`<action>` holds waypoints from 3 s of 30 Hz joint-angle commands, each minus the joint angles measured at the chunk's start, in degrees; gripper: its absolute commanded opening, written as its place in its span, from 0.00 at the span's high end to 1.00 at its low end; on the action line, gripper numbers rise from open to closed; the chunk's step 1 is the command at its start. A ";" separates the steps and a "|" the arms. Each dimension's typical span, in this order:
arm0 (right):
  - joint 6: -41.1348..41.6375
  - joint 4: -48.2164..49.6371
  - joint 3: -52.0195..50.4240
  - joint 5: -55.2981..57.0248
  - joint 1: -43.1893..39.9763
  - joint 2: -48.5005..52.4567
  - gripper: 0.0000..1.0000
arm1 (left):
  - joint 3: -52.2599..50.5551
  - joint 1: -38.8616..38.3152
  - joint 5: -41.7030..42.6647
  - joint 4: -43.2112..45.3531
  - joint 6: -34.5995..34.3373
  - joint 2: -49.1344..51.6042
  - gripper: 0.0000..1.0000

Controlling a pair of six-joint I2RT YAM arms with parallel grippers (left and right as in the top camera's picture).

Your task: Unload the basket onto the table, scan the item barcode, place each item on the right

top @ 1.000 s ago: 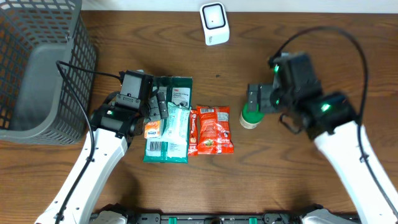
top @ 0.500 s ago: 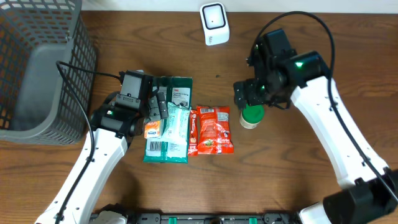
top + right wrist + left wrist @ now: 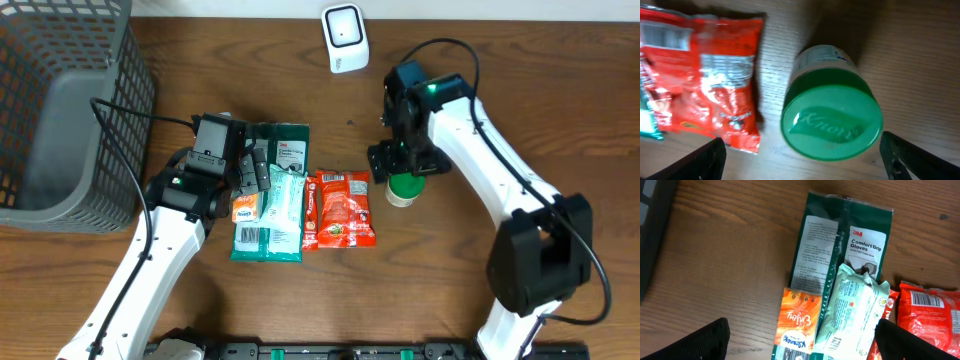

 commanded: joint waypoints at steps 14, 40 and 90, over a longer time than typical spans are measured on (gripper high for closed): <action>-0.63 -0.39 0.28 4.20 -0.39 4.48 0.06 | 1.22 0.02 -0.72 0.02 -0.31 0.00 0.07; -3.21 -4.57 4.33 1.44 -0.50 0.90 0.01 | 1.20 0.02 -0.72 0.00 -0.31 0.00 0.07; -3.19 10.86 -10.73 4.02 -0.04 0.90 0.19 | 1.16 0.02 -0.72 0.02 -0.28 0.00 0.07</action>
